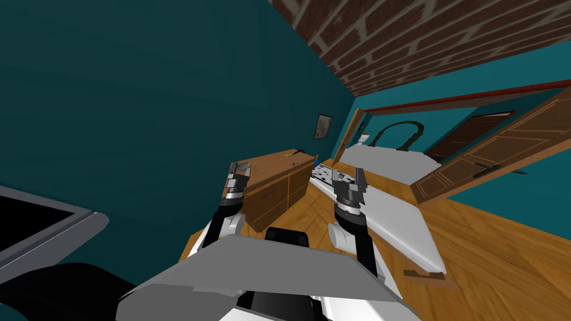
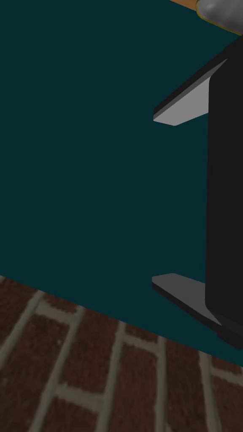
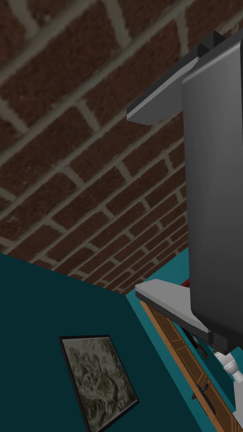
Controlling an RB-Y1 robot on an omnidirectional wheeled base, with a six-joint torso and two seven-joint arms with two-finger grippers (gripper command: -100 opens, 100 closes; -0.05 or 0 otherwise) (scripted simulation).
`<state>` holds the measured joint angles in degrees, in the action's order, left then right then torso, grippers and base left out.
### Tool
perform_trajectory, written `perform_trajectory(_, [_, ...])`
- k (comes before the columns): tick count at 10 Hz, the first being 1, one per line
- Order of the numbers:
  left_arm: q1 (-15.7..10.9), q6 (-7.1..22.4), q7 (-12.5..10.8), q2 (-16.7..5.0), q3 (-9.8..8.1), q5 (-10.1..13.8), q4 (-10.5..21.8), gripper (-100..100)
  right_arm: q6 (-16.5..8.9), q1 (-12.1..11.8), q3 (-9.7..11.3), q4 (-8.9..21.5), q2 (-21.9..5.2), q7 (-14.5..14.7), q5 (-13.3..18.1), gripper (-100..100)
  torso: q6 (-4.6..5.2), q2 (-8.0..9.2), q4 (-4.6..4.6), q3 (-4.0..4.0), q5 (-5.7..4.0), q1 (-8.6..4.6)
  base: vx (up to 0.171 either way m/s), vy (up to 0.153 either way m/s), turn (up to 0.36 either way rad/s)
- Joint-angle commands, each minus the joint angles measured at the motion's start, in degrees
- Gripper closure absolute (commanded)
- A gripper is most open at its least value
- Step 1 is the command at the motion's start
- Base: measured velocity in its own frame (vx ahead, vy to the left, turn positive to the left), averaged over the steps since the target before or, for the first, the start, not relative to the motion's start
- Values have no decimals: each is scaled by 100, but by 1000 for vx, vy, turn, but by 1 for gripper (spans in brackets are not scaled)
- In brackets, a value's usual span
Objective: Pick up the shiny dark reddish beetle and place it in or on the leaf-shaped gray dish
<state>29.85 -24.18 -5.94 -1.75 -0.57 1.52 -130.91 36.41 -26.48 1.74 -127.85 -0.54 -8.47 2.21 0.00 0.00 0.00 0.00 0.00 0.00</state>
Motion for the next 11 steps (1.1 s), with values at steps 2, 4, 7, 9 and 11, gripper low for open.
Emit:
perform_trajectory(2, [191, 129, 191, -342, -177, 78, -45, -100, 0, 1, 0, 0, 0, 0, 0, 0, 2, 10, 2, 5, 0, 2, -42, 7, -140])
perform_trajectory(4, [399, 270, 375, -614, -362, 163, -83, -100, 0, 1, 0, 0, 0, 0, 0, 0, 1, 26, 6, 15, 2, 10, -67, 21, -141])
perform_trajectory(7, [831, 569, 708, -1114, -752, 339, -147, -100, 0, 1, 0, 0, 0, 0, 0, 0, 1, 29, 6, 16, 3, 14, -67, 21, -166])
perform_trajectory(9, [1189, 823, 943, -1482, -1078, 489, -193, -100, 0, 1, 0, 0, 0, 0, 0, 0, 1, 32, 7, 19, 2, 9, -77, 8, -203])
perform_trajectory(11, [1598, 1119, 1174, -1839, -1449, 665, -240, -100, 0, 1, 0, 0, 0, 0, 0, 0, 0, 30, 7, 18, 1, 8, -65, 4, -217])
